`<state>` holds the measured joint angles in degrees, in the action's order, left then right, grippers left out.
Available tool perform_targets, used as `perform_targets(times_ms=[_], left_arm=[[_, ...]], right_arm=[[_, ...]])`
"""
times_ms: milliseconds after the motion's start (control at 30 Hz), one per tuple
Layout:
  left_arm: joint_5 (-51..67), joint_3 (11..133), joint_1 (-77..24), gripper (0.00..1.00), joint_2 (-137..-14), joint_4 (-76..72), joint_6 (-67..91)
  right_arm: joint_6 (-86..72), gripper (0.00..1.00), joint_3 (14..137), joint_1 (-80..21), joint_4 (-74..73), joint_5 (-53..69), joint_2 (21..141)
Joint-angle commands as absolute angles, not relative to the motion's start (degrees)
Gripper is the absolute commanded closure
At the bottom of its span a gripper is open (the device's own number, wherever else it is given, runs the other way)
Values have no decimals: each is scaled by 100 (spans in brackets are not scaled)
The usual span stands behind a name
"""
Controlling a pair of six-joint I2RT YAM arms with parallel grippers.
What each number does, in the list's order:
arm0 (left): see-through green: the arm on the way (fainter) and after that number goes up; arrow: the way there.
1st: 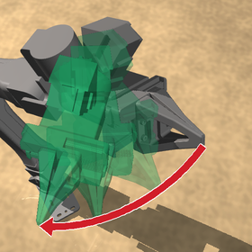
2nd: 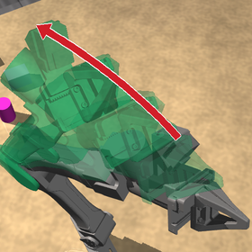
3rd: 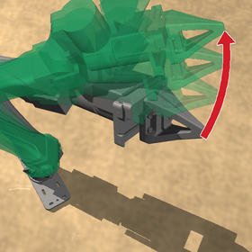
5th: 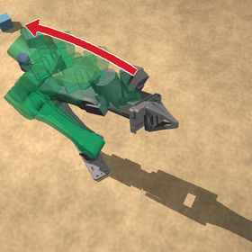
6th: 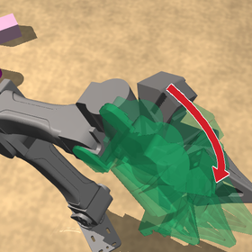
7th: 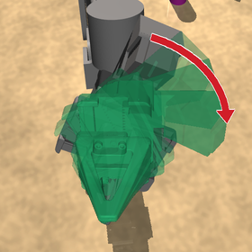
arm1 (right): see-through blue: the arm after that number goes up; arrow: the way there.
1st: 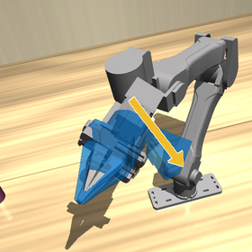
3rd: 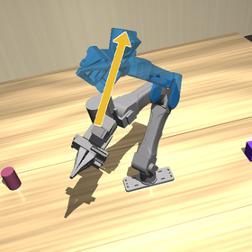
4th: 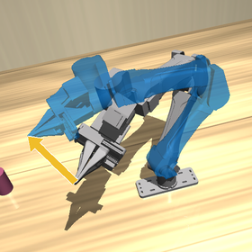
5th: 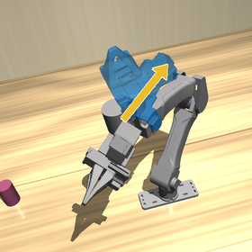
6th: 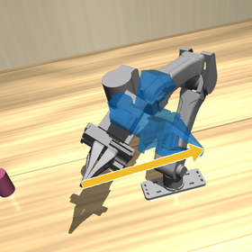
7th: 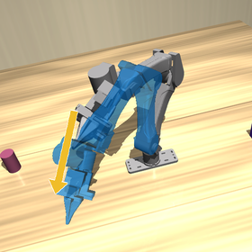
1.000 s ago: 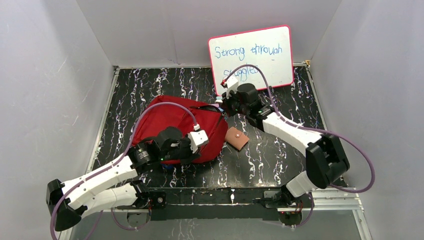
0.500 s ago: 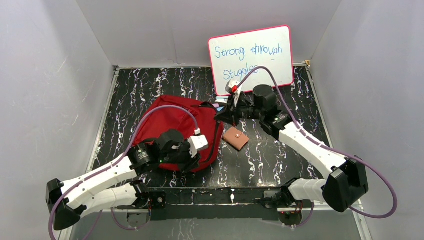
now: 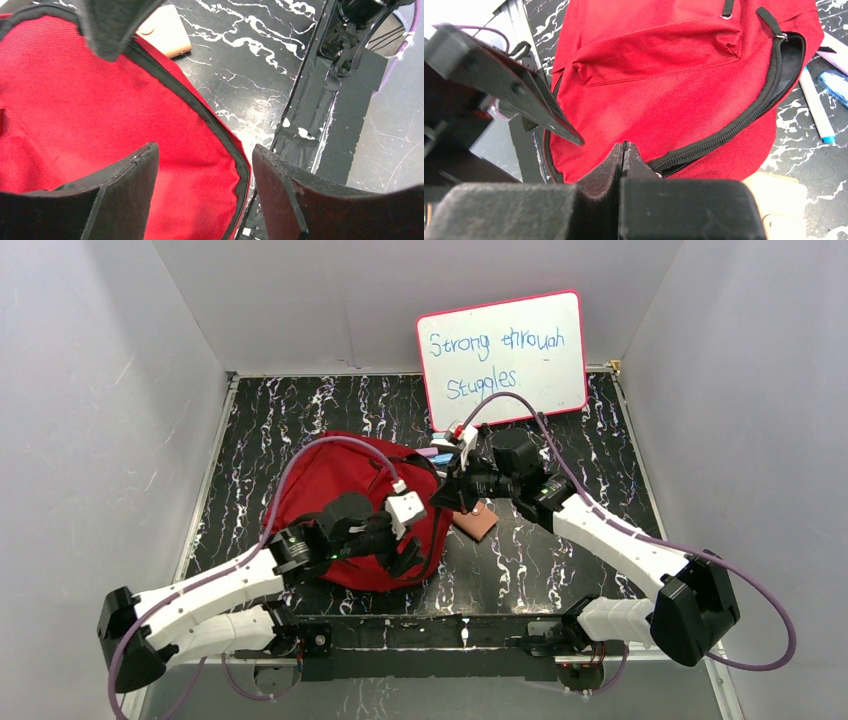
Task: Pack the student bag
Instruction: Zip the student bag at the center of the board.
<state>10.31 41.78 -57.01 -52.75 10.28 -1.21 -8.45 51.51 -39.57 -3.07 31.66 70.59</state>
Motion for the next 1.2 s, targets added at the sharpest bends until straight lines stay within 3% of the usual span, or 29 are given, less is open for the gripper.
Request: perform_targets(times_ms=[0, 200, 567, 800, 967, 1167], left_arm=[[846, 4146, -5963, 33, -5625, 296, 124], [-141, 3865, -6196, 31, -5722, -374, 226], [-844, 3802, -6596, 33, -6489, -985, 151], [-810, 3790, -6731, 65, -6328, -409, 79], [-406, 3787, -6766, 98, -6137, -32, 307], [-318, 3780, -6913, 100, -6039, 330, 509]], right_arm=[[-1550, 100, 5276, -4023, -150, 2762, 6747], [-1872, 100, 5390, -4022, -88, 2501, 6459], [-1979, 100, 5598, -4017, -315, 2478, 6399], [-1725, 100, 5601, -4017, -325, 2079, 6342], [-1144, 100, 5663, -4020, 218, 1920, 6630], [-465, 100, 5966, -4017, 655, 779, 7234]])
